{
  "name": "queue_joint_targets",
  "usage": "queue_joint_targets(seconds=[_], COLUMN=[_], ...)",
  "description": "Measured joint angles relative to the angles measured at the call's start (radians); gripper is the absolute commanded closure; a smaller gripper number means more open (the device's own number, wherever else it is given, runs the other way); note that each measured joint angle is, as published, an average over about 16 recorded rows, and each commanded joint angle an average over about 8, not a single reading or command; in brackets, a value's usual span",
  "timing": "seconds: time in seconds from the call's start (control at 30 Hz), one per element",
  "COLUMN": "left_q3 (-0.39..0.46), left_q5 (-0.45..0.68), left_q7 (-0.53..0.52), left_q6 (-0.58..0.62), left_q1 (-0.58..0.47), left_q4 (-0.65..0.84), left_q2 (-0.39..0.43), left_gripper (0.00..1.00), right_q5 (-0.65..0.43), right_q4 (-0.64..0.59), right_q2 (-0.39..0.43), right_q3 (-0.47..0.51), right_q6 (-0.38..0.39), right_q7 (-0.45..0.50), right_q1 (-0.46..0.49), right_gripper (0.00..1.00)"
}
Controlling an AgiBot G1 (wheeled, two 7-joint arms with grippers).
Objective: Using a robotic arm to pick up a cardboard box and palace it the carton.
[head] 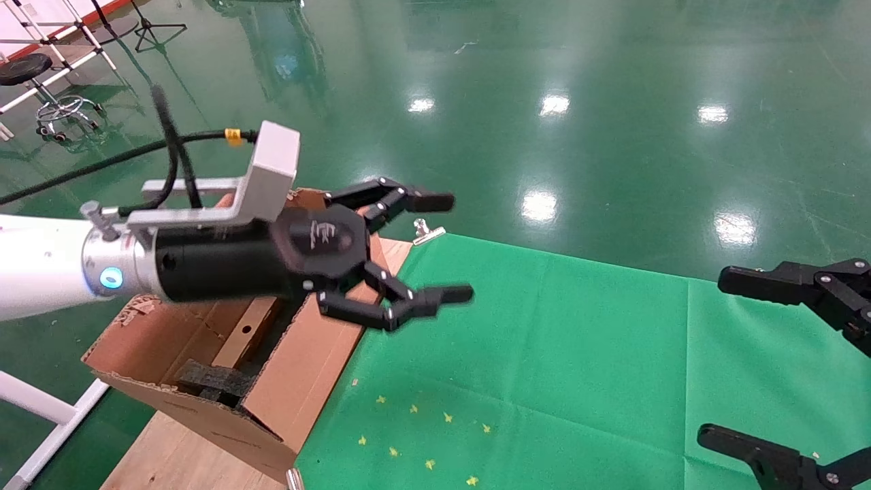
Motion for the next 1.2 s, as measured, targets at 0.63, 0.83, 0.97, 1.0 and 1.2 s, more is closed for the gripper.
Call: queue_joint_targets(seconds=[0.63, 0.83, 0.97, 1.0, 1.2], left_q3=[-0.052, -0.049, -0.048, -0.047, -0.046], left_q5=[-0.146, -0.137, -0.133, -0.132, -0.127], left_q7=[0.013, 0.013, 0.012, 0.012, 0.012], left_q6=[0.06, 0.056, 0.054, 0.054, 0.052], left_q1=[0.123, 0.116, 0.113, 0.112, 0.109], left_q4=[-0.188, -0.177, -0.171, -0.17, -0.165], left_q2=[-0.005, -0.005, -0.005, -0.005, -0.005], left_gripper=[0.0, 0.0, 0.0, 0.0, 0.0], right_q5=[0.0, 0.0, 0.0, 0.0, 0.0], right_q4=[0.0, 0.0, 0.0, 0.0, 0.0], right_q2=[0.0, 0.0, 0.0, 0.0, 0.0], right_q3=[0.0, 0.0, 0.0, 0.0, 0.0], right_q6=[0.0, 0.0, 0.0, 0.0, 0.0], right_q7=[0.0, 0.0, 0.0, 0.0, 0.0], right_q1=[0.0, 0.0, 0.0, 0.0, 0.0], right_gripper=[0.0, 0.0, 0.0, 0.0, 0.0])
